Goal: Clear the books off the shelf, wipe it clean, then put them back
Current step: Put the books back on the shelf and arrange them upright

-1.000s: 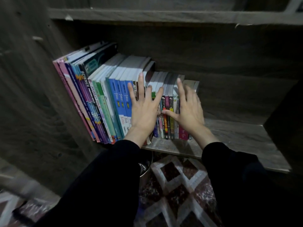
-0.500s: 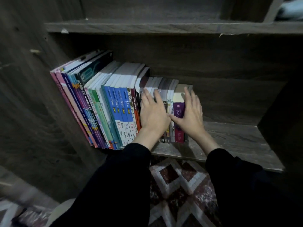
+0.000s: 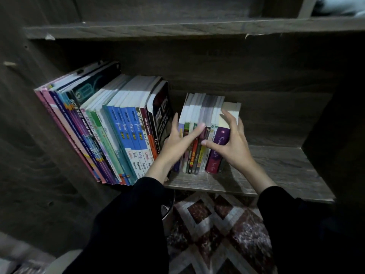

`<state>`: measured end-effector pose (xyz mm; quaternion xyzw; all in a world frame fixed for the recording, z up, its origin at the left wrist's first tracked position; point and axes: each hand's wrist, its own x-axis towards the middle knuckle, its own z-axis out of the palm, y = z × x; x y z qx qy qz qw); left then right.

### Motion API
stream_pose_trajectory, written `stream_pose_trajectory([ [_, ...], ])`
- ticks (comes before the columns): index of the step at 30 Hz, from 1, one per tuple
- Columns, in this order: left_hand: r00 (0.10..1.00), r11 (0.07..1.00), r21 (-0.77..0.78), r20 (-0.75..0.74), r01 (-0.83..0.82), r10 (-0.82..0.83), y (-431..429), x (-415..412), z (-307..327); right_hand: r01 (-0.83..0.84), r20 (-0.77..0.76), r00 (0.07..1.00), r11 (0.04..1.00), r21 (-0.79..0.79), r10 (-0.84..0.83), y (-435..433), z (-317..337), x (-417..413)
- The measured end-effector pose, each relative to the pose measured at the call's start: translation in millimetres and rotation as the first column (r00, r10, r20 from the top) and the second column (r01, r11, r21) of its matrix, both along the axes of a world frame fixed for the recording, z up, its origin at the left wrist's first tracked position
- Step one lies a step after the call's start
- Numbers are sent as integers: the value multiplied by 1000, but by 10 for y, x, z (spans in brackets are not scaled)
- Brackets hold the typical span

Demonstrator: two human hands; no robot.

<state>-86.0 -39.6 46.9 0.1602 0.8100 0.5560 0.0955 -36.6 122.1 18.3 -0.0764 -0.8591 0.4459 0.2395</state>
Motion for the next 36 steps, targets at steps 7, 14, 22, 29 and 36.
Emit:
stream_pose_trajectory([
  [7,972,988,-78,-184,135,-147,72,-175,-281,28,-14,1000,996,89,-27,177,-5,62],
  [14,960,979,22,-202,202,-193,618,-68,-451,93,-19,996,987,132,-92,701,75,411],
  [22,919,933,26,-185,359,-348,1727,328,-531,274,26,960,955,115,-279,1545,174,1127],
  [29,918,944,-117,-221,309,-328,2162,651,-485,400,134,873,847,351,-468,1745,386,1365],
  [36,908,915,-247,-197,320,-370,2157,722,-390,404,132,792,674,619,-596,1399,469,1165],
])
